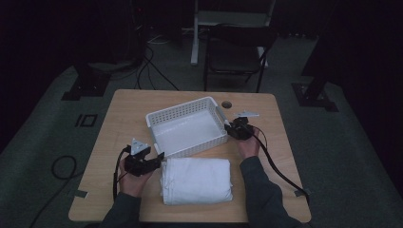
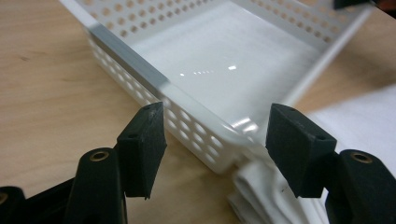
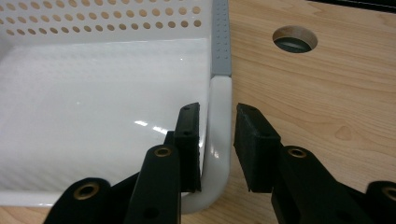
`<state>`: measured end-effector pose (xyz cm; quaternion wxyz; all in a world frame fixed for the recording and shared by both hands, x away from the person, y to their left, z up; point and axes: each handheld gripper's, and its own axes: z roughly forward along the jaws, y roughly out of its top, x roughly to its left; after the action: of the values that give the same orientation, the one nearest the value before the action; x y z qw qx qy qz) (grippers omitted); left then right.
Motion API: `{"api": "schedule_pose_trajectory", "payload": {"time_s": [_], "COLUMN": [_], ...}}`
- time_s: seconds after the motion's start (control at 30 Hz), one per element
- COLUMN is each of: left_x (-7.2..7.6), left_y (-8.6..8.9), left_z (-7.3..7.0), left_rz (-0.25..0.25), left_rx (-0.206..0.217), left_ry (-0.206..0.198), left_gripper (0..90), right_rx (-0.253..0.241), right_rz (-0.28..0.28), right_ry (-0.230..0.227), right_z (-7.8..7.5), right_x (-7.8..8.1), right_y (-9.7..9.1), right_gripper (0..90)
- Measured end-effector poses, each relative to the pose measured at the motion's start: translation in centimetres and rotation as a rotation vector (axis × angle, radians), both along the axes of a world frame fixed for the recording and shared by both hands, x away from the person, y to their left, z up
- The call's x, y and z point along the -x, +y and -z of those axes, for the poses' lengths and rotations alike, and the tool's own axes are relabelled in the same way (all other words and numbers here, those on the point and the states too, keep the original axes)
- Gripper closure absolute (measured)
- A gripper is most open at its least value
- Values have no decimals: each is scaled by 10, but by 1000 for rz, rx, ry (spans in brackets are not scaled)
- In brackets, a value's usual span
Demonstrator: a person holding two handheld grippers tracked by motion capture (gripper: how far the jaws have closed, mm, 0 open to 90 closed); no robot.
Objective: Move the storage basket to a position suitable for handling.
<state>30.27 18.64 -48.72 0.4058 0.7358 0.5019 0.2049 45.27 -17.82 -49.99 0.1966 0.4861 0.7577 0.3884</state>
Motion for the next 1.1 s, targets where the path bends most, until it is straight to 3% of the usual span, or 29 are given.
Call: {"api": "schedule_pose_trajectory", "payload": {"time_s": [0.07, 0.23, 0.5, 0.57, 0.63, 0.67, 0.87, 1.1], "left_x": [3, 0, -19, -32, -32, -40, -63, -79], "left_y": [-5, -11, -6, -2, -2, 2, 8, 0], "left_z": [4, 7, 7, 8, 8, 9, 10, 9], "left_rz": [26, 30, 29, 23, 23, 23, 5, 13], "left_rx": [-22, -78, -57, -41, -41, -19, 19, 16], "left_ry": [13, 6, -8, -4, -4, 3, 16, 19], "left_gripper": [374, 446, 484, 492, 498, 498, 514, 511], "right_rx": [-2, -2, -10, -8, -6, -6, -9, -38], "right_rz": [1, 3, -1, -1, 1, 1, 17, 29], "right_ry": [0, 0, 18, 18, 19, 19, 28, 27], "right_z": [0, 0, 0, -1, -1, -1, -3, -2], "right_x": [0, 1, 3, 6, 7, 7, 13, 18], "right_y": [0, 0, 1, 2, 2, 2, -2, -13], "right_gripper": [707, 704, 654, 627, 627, 618, 611, 603]}}
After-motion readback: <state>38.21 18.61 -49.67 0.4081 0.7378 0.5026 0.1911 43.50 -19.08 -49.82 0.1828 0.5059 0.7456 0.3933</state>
